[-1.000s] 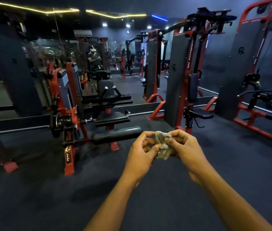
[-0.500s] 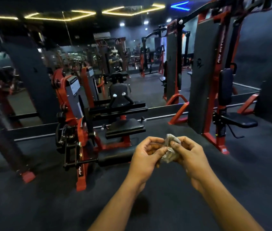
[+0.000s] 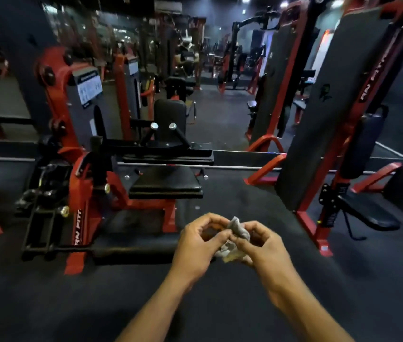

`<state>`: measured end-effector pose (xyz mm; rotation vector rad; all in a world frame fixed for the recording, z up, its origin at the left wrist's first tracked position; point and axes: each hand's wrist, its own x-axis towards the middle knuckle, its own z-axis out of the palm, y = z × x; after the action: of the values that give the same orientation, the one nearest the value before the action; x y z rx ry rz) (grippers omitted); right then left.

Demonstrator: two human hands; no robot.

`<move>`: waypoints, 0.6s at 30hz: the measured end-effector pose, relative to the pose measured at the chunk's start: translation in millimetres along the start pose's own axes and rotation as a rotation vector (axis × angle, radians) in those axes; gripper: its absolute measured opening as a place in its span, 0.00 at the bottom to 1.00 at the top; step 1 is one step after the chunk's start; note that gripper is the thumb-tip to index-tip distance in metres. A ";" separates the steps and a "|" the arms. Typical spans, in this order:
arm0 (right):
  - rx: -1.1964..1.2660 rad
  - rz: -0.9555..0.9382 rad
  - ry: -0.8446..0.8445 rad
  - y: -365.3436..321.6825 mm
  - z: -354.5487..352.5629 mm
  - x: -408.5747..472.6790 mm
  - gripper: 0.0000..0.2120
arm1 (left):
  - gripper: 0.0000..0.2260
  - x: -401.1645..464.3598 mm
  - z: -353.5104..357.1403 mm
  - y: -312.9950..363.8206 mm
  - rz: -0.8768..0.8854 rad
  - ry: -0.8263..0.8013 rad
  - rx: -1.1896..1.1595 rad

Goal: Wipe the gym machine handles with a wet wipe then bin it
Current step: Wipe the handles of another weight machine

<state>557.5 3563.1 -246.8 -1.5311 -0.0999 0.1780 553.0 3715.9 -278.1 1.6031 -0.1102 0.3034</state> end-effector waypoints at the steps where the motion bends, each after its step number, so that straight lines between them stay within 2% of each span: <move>1: -0.024 0.003 0.000 -3.4 -4.3 18.5 0.06 | 0.08 17.0 1.3 -5.9 -0.010 0.008 -0.010; 5: -0.090 -0.060 0.021 -15.2 -17.7 97.7 0.04 | 0.02 91.5 12.2 -27.2 0.005 0.053 -0.016; 10: -0.049 -0.092 0.087 -13.2 -36.9 177.6 0.03 | 0.06 163.7 24.5 -45.9 -0.082 -0.029 -0.018; 13: -0.045 -0.127 0.067 -6.7 -55.2 230.4 0.02 | 0.05 207.6 36.6 -63.1 -0.136 0.003 -0.039; 18: -0.100 -0.127 -0.053 9.2 -91.1 328.6 0.09 | 0.03 276.9 78.0 -92.3 -0.245 0.050 -0.040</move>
<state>896.0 3532.1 -274.8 -1.6139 -0.2509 0.1135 851.8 3675.8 -297.1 1.5498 0.1175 0.1506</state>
